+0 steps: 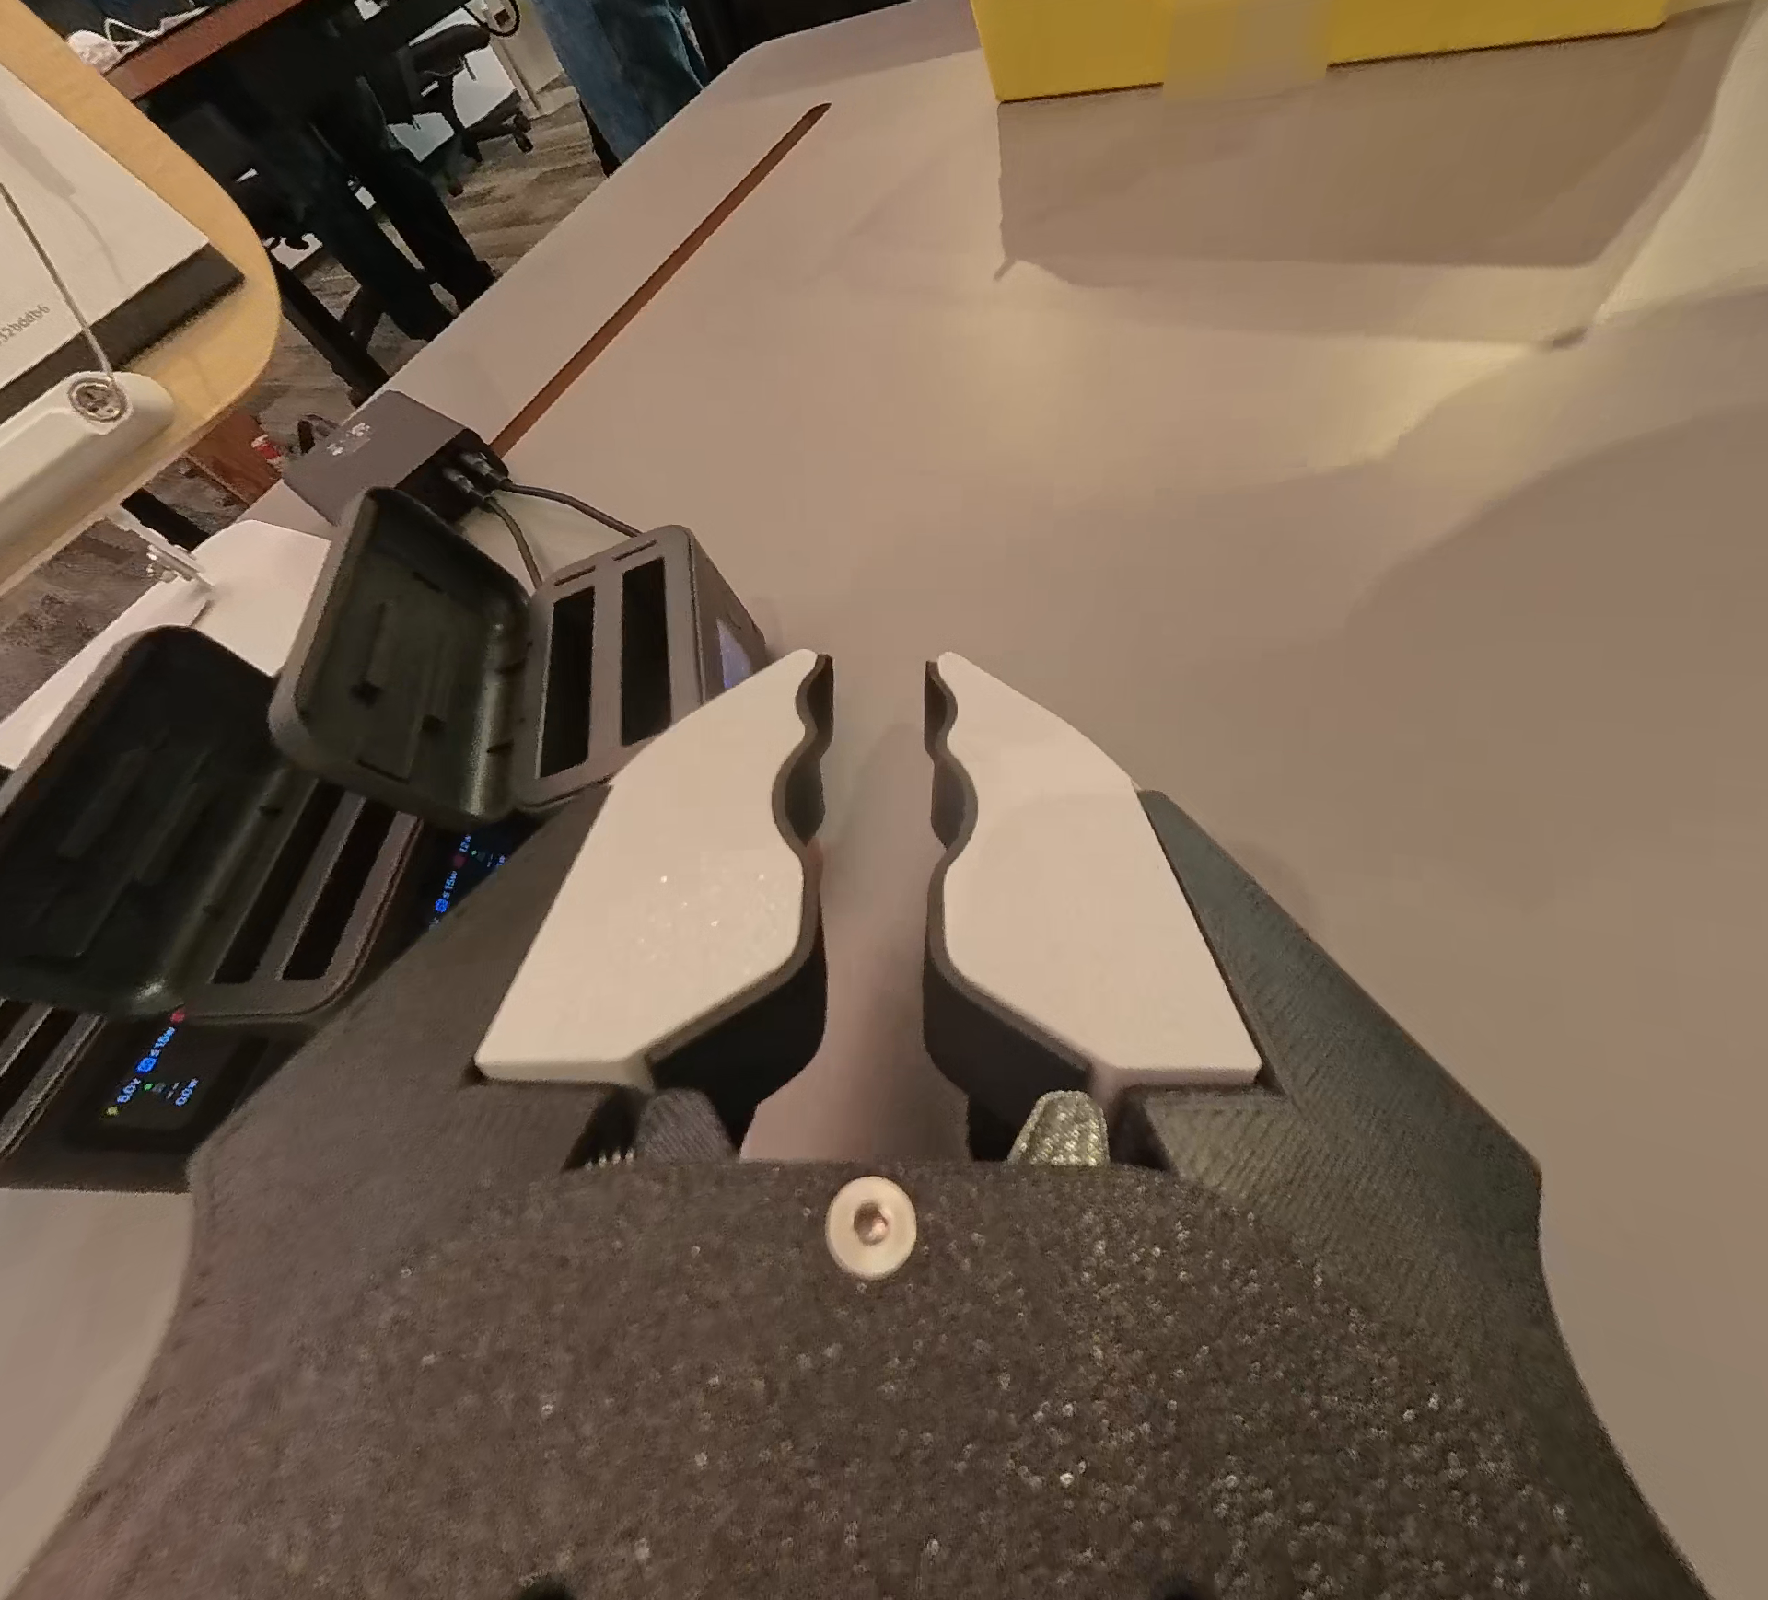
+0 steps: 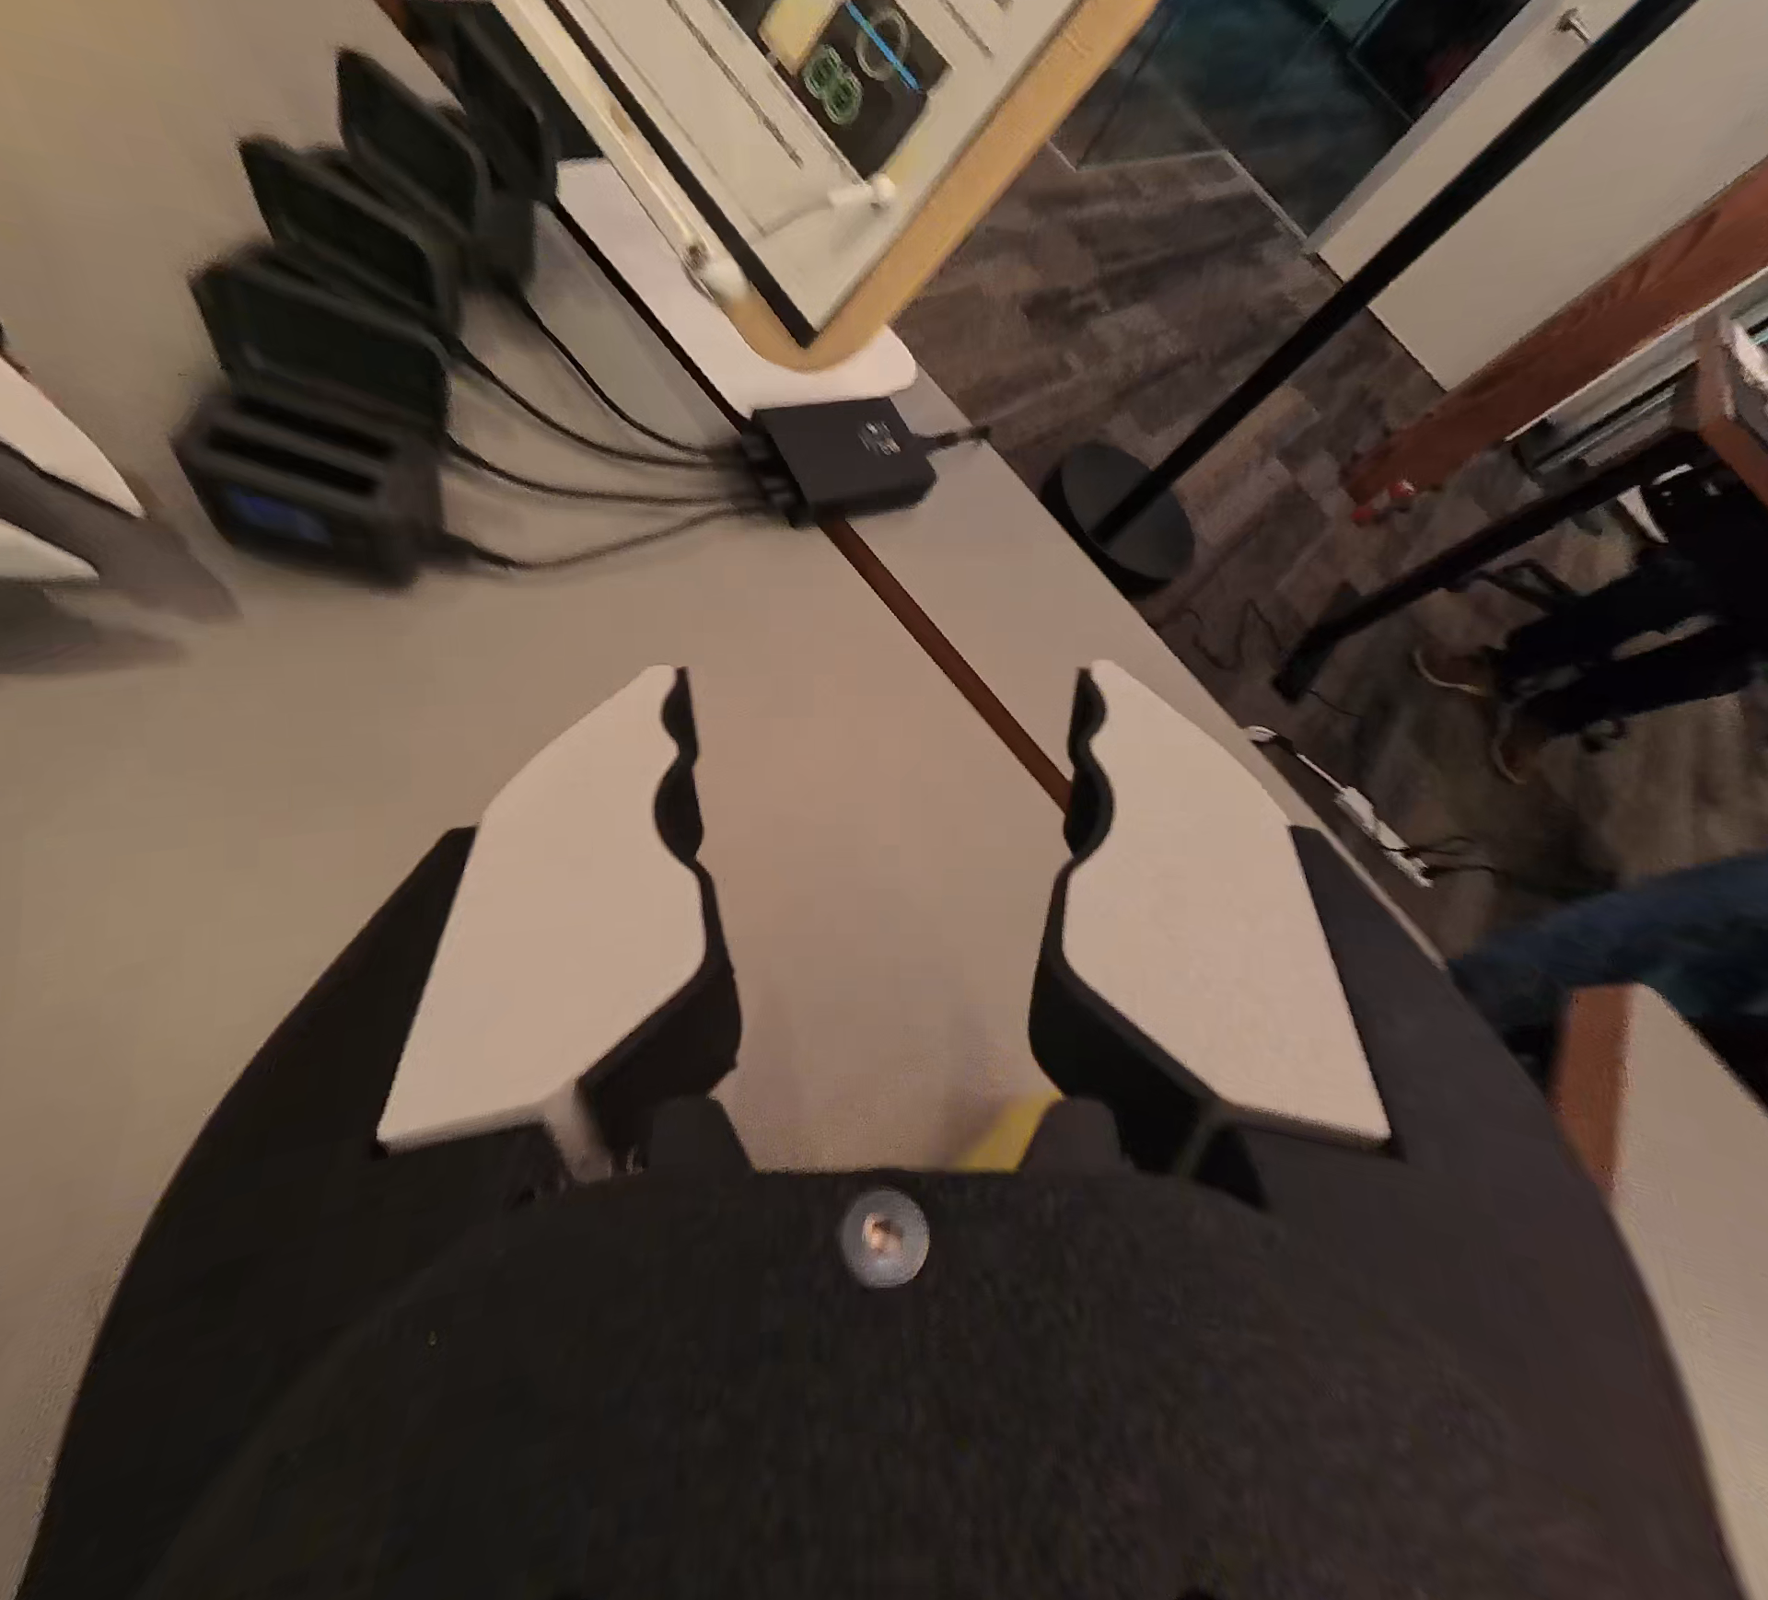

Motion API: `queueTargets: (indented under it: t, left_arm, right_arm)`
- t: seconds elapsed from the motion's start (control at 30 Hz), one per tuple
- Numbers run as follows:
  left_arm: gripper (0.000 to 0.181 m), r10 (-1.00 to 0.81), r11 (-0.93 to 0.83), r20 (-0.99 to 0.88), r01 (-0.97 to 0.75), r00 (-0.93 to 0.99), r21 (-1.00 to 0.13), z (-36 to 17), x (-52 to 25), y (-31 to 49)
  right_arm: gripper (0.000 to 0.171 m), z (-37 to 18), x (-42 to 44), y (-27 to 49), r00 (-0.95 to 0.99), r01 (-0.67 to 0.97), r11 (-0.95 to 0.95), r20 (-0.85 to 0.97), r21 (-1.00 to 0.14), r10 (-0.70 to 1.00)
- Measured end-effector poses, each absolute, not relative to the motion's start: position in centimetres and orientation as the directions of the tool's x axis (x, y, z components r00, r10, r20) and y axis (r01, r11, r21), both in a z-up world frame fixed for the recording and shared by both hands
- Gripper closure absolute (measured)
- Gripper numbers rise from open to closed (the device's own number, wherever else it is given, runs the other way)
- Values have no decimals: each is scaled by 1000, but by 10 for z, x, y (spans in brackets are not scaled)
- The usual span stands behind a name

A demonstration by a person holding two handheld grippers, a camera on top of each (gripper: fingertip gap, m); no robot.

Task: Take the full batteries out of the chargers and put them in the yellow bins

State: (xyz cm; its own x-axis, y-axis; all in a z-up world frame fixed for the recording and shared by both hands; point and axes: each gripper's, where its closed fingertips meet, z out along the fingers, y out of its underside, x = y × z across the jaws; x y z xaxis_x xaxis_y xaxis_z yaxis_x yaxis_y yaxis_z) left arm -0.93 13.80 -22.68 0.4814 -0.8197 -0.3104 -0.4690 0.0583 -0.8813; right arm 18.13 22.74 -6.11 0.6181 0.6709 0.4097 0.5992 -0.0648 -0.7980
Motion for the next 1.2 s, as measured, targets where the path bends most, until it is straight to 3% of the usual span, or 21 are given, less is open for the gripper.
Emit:
queueTargets:
  t: [0.27,0.37,0.57,0.67,0.77,1.0,1.2]
  left_arm:
    - [172,-740,90,-308,-366,598,-926,-192,-31,153]
    - [175,-678,86,-267,-287,685,-954,-173,-53,166]
    - [178,-589,95,-232,-219,774,-971,-157,-80,179]
    - [177,-578,97,-232,-216,782,-971,-156,-82,180]
    - [177,-577,94,-230,-216,784,-972,-156,-82,180]
    - [177,-574,94,-233,-219,785,-971,-157,-81,181]
    - [177,-576,84,-232,-225,784,-971,-161,-80,181]
  right_arm:
    - [67,-162,60,212,644,453,-196,168,-870,746]
    - [45,-203,21,211,650,463,-248,136,-851,748]
    - [28,-239,-33,216,665,479,-296,121,-827,737]
    - [30,-253,-43,219,676,480,-347,88,-805,731]
    - [62,-265,-45,219,676,493,-381,69,-782,734]
    - [63,-260,-35,225,729,447,-401,66,-800,681]
    - [63,-237,5,251,863,310,-408,75,-859,499]
